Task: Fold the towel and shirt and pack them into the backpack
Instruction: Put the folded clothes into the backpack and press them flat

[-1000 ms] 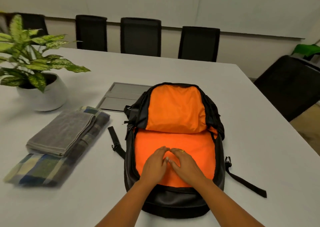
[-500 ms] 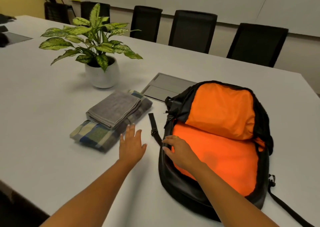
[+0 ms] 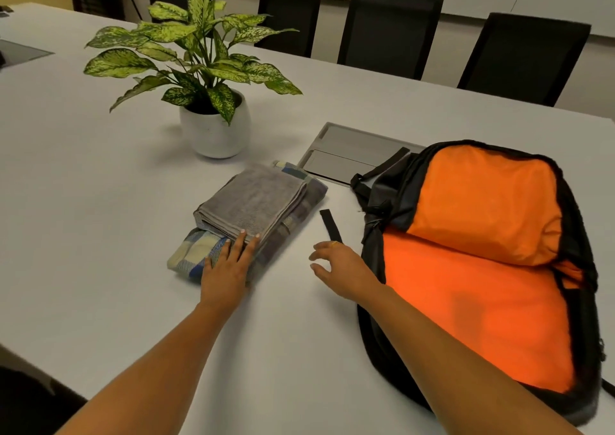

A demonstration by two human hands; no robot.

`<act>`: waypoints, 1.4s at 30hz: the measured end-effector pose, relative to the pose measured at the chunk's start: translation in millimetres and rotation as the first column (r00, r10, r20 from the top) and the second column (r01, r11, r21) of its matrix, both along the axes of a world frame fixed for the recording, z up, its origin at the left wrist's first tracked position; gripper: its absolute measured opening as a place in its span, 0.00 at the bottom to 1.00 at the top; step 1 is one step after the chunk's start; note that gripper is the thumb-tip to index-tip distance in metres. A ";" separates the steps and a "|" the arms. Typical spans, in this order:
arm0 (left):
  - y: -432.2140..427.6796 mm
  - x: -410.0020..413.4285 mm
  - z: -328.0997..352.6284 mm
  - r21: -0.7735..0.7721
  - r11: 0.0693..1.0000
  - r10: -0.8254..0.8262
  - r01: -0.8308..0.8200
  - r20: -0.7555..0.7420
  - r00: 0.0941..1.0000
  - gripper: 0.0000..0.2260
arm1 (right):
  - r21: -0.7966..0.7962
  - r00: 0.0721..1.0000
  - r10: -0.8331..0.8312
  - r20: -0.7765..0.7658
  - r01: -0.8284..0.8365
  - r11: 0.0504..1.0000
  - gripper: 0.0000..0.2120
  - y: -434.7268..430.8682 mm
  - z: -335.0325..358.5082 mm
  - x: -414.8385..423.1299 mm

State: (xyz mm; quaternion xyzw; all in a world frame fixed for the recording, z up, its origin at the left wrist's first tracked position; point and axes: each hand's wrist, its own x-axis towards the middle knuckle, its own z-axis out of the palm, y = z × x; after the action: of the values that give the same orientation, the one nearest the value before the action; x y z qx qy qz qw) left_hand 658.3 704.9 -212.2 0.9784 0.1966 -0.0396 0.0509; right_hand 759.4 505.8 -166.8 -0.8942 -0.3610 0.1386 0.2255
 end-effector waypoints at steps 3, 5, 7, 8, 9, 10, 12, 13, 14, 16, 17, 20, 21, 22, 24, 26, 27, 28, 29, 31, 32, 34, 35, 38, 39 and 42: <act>15.8 -7.3 -3.5 0.020 1.000 -0.017 0.016 0.014 1.000 0.36 | -0.008 1.000 0.002 0.000 -0.002 1.000 0.15 13.6 -0.4 3.2; 31.1 -12.8 -5.4 0.028 0.999 -0.029 0.029 0.021 0.999 0.33 | -0.015 1.000 0.002 0.005 -0.002 1.000 0.15 22.5 -1.0 5.8; 53.2 -19.7 -3.8 0.046 0.998 -0.036 0.035 0.023 0.999 0.32 | -0.017 1.000 0.002 0.013 -0.001 1.000 0.15 31.5 -0.9 7.9; 64.6 -23.1 -1.6 0.070 0.997 -0.032 0.032 0.005 0.999 0.32 | -0.012 1.000 -0.003 0.016 0.003 1.000 0.15 36.2 -0.6 8.5; 76.2 -25.6 0.4 0.097 0.995 -0.033 0.035 -0.022 0.999 0.32 | -0.003 1.000 -0.009 0.016 0.009 1.000 0.15 40.9 -0.7 8.9; 87.1 -27.0 1.7 0.109 0.993 -0.042 0.047 -0.046 0.998 0.33 | 0.007 1.000 -0.013 0.020 0.013 1.000 0.15 45.4 -1.2 9.0; 102.6 -26.4 2.8 -0.008 0.998 -0.056 0.056 -0.024 0.998 0.35 | 0.027 0.999 -0.019 0.047 0.017 0.999 0.14 55.1 -2.2 9.2; 107.0 -25.4 4.1 -0.142 0.989 -0.044 0.048 0.036 0.998 0.35 | 0.044 0.998 -0.025 0.066 0.022 0.999 0.14 60.0 -2.4 9.4; 110.8 -23.3 4.8 -0.288 0.957 -0.003 0.038 0.123 0.992 0.34 | 0.070 0.996 -0.037 0.084 0.031 0.997 0.14 65.3 -2.1 10.2; 112.0 -18.1 7.1 -0.463 0.886 0.149 0.018 0.321 0.935 0.27 | 0.123 0.992 -0.072 0.104 0.059 0.991 0.13 76.8 -0.2 14.0; 109.6 -13.1 8.9 -0.457 0.889 0.229 -0.024 0.400 0.887 0.21 | 0.139 0.990 -0.091 0.112 0.075 0.987 0.14 82.9 1.2 17.9; 100.4 7.5 16.6 -0.431 0.831 0.497 -0.352 0.291 0.818 0.17 | 0.093 0.985 -0.131 0.115 0.121 0.988 0.19 102.2 2.2 35.7; 98.4 15.0 19.2 -0.453 0.776 0.559 -0.439 0.169 0.812 0.22 | 0.033 0.985 -0.138 0.101 0.136 0.990 0.21 107.1 1.6 42.6; 96.8 21.7 18.7 -0.465 0.742 0.577 -0.484 0.073 0.814 0.25 | -0.042 0.987 -0.136 0.080 0.140 0.989 0.24 110.8 0.3 49.1; 92.9 30.5 14.8 -0.445 0.746 0.540 -0.495 -0.030 0.841 0.29 | -0.192 0.994 -0.107 0.032 0.111 0.975 0.29 114.6 -4.7 59.5; 93.0 34.7 8.4 -0.446 0.757 0.505 -0.477 -0.062 0.861 0.31 | -0.285 0.997 -0.072 -0.025 0.062 0.956 0.33 114.8 -12.8 66.4; 94.3 35.7 5.7 -0.458 0.754 0.500 -0.471 -0.066 0.864 0.31 | -0.298 0.996 -0.066 -0.064 0.044 0.954 0.34 114.5 -17.3 68.2; 95.2 35.5 2.5 -0.468 0.750 0.497 -0.467 -0.067 0.865 0.31 | -0.292 0.993 -0.065 -0.098 0.034 0.956 0.35 114.2 -21.7 68.6; 94.9 34.5 0.5 -0.468 0.753 0.492 -0.462 -0.064 0.868 0.31 | -0.276 0.992 -0.065 -0.113 0.032 0.961 0.35 113.8 -25.5 68.6; 95.0 31.9 -1.5 -0.453 0.770 0.479 -0.448 -0.053 0.876 0.30 | -0.248 0.994 -0.067 -0.084 0.044 0.968 0.35 112.8 -29.7 66.9; 95.5 31.2 -2.1 -0.451 0.777 0.471 -0.439 -0.047 0.881 0.30 | -0.243 0.996 -0.065 -0.059 0.048 0.969 0.35 111.5 -30.1 65.1; 96.9 29.6 -3.0 -0.449 0.791 0.445 -0.415 -0.043 0.895 0.30 | -0.250 0.998 -0.055 -0.023 0.047 0.967 0.35 106.3 -31.2 59.7; 97.8 28.2 -3.2 -0.442 0.802 0.426 -0.402 -0.049 0.903 0.30 | -0.255 0.999 -0.050 -0.013 0.046 0.966 0.35 103.1 -32.0 56.1; 101.5 21.9 -4.3 -0.420 0.831 0.363 -0.364 -0.085 0.928 0.32 | -0.263 0.998 -0.058 0.009 0.058 0.963 0.35 92.4 -33.7 40.9; 102.1 19.2 -4.3 -0.416 0.840 0.343 -0.348 -0.090 0.935 0.34 | -0.264 0.998 -0.061 0.026 0.066 0.962 0.35 88.4 -34.2 34.9; 97.6 9.3 -3.1 -0.382 0.876 0.288 -0.294 -0.074 0.955 0.36 | -0.243 0.986 -0.044 0.163 0.083 0.966 0.35 71.6 -37.4 13.0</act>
State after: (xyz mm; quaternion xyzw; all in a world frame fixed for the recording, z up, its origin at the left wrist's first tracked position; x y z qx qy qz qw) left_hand 667.6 802.5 -215.3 0.9077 0.3297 -0.0773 0.2478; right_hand 772.4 577.5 -204.2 -0.9347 -0.3284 0.1052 0.0868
